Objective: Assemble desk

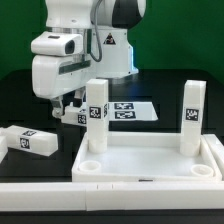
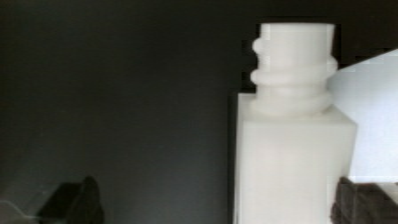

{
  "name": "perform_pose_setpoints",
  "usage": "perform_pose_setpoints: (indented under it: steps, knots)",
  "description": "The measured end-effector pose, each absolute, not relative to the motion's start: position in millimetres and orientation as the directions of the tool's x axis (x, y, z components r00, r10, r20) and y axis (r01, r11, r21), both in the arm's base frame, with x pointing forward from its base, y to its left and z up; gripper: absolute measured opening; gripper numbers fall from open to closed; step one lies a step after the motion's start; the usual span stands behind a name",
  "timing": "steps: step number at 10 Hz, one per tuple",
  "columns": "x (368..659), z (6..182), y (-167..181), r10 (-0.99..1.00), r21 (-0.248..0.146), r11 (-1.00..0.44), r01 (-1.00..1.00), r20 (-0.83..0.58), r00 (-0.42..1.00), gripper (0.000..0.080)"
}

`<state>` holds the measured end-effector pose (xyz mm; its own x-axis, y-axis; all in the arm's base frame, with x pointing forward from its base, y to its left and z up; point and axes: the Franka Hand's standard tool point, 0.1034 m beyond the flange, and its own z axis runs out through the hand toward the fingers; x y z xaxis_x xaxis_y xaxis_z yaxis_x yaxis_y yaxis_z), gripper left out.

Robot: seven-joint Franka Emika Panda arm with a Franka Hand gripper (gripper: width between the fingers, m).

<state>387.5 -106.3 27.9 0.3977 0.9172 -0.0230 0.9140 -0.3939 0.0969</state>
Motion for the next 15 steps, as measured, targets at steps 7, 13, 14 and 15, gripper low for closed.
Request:
perform_pose_setpoints:
  steps: [7,13,14,15]
  knots:
    - [393,24.3,-59,0.839,0.017,-0.544,0.839,-0.021,0.544,0.0649]
    - [387,7.5,-45,0.827,0.001,-0.561,0.828,-0.030,0.561,0.0520]
    - [387,7.4,-45,0.817,0.001,-0.575,0.818,-0.030,0.575,0.0381]
    - [387,7.4,-45,0.809,0.002,-0.587,0.810,-0.031,0.587,0.0381]
